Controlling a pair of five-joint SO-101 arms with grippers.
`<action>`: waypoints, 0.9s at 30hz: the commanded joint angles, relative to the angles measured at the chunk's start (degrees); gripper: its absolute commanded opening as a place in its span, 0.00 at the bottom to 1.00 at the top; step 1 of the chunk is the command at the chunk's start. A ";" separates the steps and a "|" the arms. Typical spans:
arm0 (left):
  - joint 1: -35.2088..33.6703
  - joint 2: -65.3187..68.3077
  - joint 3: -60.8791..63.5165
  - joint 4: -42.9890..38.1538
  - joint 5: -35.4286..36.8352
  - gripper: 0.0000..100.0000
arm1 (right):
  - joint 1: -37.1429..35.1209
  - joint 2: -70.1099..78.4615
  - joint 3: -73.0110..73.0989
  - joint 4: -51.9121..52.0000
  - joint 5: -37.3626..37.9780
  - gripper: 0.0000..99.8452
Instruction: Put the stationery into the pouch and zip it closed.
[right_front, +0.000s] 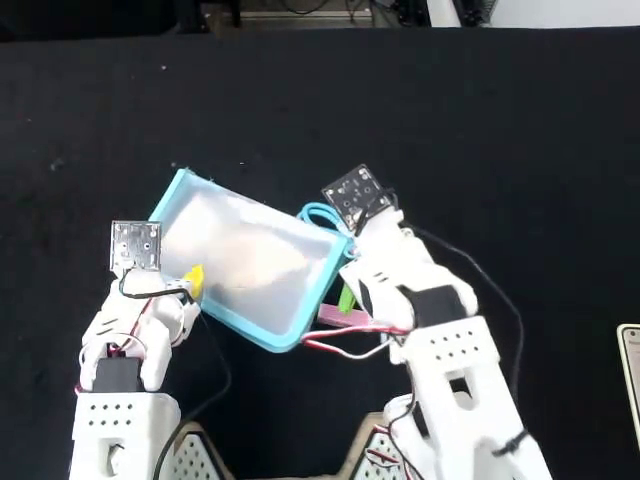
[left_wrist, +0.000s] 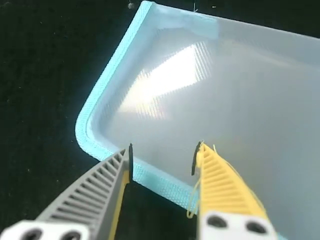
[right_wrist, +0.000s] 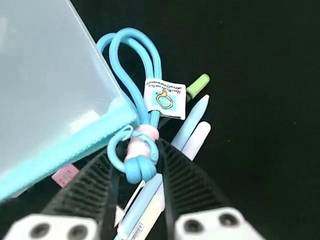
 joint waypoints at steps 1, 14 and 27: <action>0.66 -0.53 -1.01 -0.18 -0.09 0.22 | 0.70 -4.70 -3.30 0.88 -0.62 0.02; 0.66 -0.53 -0.92 -0.09 -0.09 0.22 | -6.42 -8.66 4.00 -3.25 -6.15 0.13; 0.66 -0.53 -1.01 -0.09 -0.09 0.22 | 0.44 -8.22 1.01 10.64 13.01 0.23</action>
